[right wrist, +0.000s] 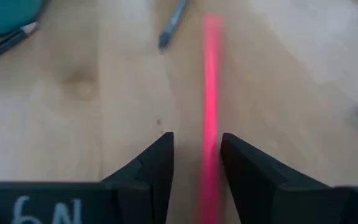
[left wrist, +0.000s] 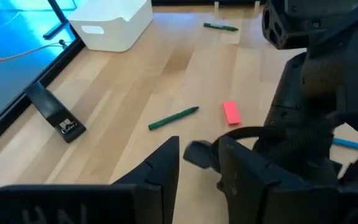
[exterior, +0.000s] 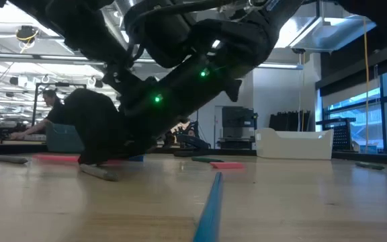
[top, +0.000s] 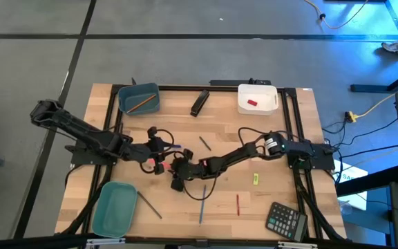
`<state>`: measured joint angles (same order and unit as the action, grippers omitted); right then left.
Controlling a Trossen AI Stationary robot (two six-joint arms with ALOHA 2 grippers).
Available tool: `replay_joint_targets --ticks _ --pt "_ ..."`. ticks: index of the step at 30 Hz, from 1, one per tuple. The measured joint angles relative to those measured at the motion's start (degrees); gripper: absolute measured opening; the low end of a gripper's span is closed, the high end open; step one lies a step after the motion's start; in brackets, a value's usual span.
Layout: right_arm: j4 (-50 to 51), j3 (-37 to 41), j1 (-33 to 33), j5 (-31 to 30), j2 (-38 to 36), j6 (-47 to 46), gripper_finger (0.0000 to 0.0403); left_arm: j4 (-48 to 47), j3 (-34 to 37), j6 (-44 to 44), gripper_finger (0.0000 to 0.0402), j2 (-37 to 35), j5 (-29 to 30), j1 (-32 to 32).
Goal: Sort crayons/erasers/pens/pencils in bins
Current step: Put the pink pencil into the blue bin
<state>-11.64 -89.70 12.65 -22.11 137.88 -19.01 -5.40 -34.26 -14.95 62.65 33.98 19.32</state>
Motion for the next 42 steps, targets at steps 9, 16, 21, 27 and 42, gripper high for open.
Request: replay_joint_targets --ticks 9,16,21,27,42 --pt "2.66 -0.08 0.17 -0.37 -0.1 -0.24 0.0138 -0.19 0.0 -0.15 0.0105 0.0 0.09 0.3" --pt "6.51 -0.18 0.13 0.59 -0.31 -0.43 0.0088 -0.19 0.0 -1.08 0.0105 0.0 0.09 0.28" --pt "7.65 -0.12 0.13 0.77 -0.26 -0.36 0.0041 -0.25 0.0 -1.08 0.0105 0.0 0.26 0.28" --pt "7.68 0.03 0.41 0.77 -0.89 1.42 0.0023 -2.92 0.02 -2.98 0.0105 0.0 0.39 0.28" --pt "17.5 2.95 1.18 -4.2 -10.55 9.02 0.0031 -12.57 -1.09 -8.93 0.0105 -0.12 -5.94 3.44"
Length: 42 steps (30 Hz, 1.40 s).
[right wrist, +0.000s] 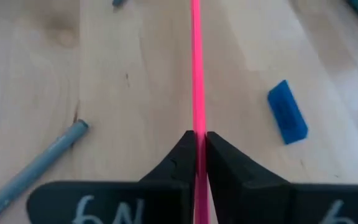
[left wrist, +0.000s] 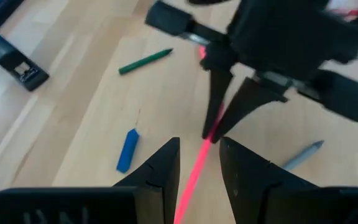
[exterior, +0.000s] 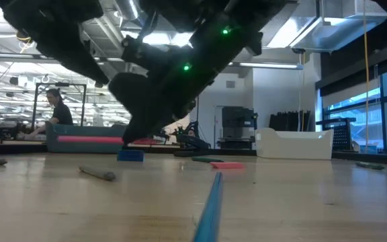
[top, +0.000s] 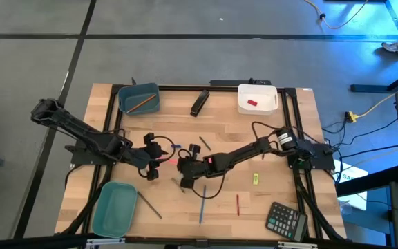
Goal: Sort crayons/erasers/pens/pencils in bins
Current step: Put the pink pencil into the blue bin
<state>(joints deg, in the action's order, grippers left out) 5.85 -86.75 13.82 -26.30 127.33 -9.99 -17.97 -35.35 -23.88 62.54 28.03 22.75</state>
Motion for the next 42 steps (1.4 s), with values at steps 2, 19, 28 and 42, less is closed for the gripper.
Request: replay_joint_targets --ticks 2,19,28,42 --pt "-0.36 1.75 0.0 -0.26 -1.77 -0.05 0.0034 -0.98 -0.9 0.0 0.0105 0.01 0.48 0.41" --pt "-47.6 41.33 0.17 -10.21 -22.3 -7.75 0.0034 -4.18 -8.78 0.13 0.0105 0.01 17.57 2.32" --pt "-69.75 46.07 1.31 -5.86 -22.97 3.0 0.0038 1.25 -6.58 0.31 0.0128 0.03 11.16 -1.31" --pt "-71.95 43.55 3.82 -0.57 -22.97 10.44 0.0039 26.78 -3.61 17.63 0.0172 1.11 -1.2 -2.85"
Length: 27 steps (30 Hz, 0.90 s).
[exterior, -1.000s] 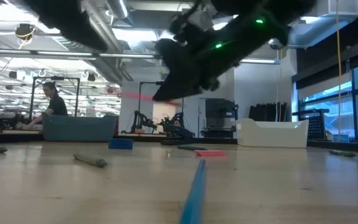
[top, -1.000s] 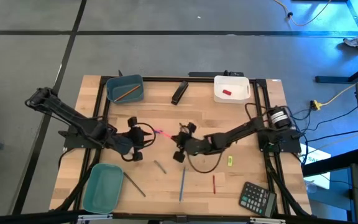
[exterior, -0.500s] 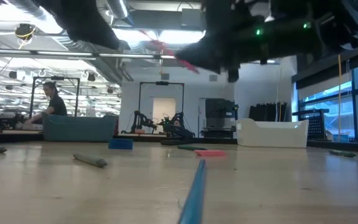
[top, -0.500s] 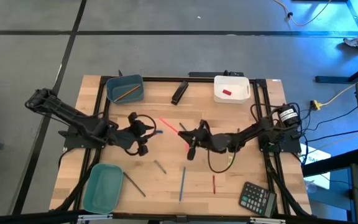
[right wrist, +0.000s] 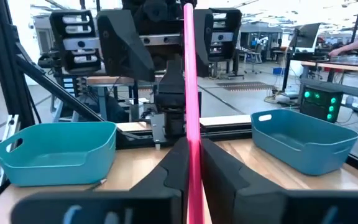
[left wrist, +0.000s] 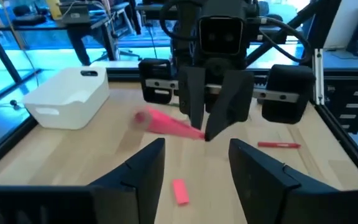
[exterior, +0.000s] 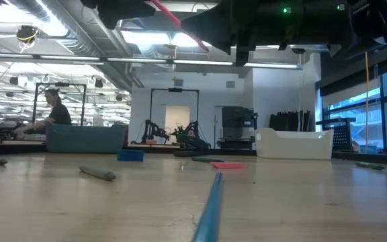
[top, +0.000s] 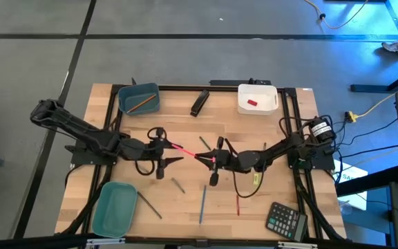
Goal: Sort crayons/erasers/pens/pencils in bins
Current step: Put the pink pencil into the blue bin
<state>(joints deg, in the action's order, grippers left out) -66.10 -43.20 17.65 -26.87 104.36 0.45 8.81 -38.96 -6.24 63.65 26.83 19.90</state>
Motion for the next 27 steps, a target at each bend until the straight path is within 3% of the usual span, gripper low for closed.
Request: replay_joint_targets --ticks 10,27 --pt "-0.54 -0.01 0.4 0.04 0.0 1.25 0.0039 8.43 0.02 3.45 0.0149 6.55 0.02 -0.02" --pt "-0.35 -0.02 0.9 1.96 0.0 2.6 0.0039 11.18 0.02 1.54 0.0035 7.18 -0.36 -0.17"
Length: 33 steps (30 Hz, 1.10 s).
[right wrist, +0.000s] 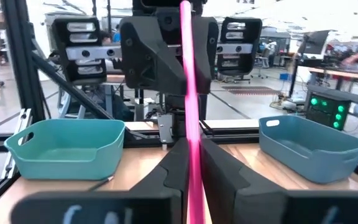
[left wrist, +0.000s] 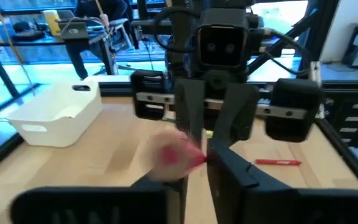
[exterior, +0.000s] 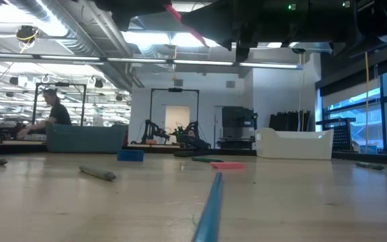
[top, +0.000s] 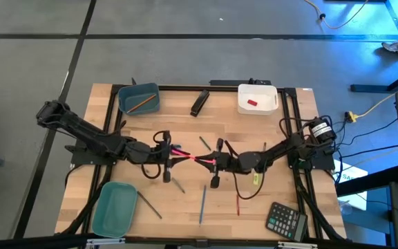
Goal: Sort crayons/erasers/pens/pencils in bins
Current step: Put the pink pencil into the blue bin
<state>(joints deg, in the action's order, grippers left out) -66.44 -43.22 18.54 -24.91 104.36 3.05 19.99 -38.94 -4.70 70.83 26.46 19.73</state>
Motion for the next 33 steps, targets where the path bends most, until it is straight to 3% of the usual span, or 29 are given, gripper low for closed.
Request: replay_joint_targets --ticks 3,8,11,16,20,26,33 --pt "0.5 0.0 -0.07 0.18 0.0 0.28 0.0041 -1.19 -0.04 -1.39 0.001 -0.07 -0.66 -0.42" --pt "3.16 -0.17 0.12 -2.03 -0.07 0.67 0.0073 -8.23 -0.58 -2.56 0.0009 -0.02 1.27 -1.68" --pt "7.72 -0.11 0.14 -5.94 -0.07 0.12 0.0108 -18.59 -4.06 -5.31 0.0005 -0.15 3.36 -2.37" --pt "13.7 -0.1 0.69 -17.48 -0.07 -3.58 0.0163 -42.17 -11.21 -11.84 0.0005 -0.06 7.58 -3.84" --pt "15.63 -0.09 0.6 -17.48 -0.07 -5.96 0.0181 -57.62 -15.97 -15.36 0.0004 0.11 9.84 -5.82" --pt "15.68 -0.09 0.65 -16.37 -0.07 -7.22 0.0183 -71.2 -19.47 -17.28 0.0004 0.06 9.95 -13.75" --pt "15.7 -0.07 0.64 -15.3 -0.07 -8.83 0.0184 -78.93 -19.58 -14.67 0.0004 1.33 4.13 -27.3"
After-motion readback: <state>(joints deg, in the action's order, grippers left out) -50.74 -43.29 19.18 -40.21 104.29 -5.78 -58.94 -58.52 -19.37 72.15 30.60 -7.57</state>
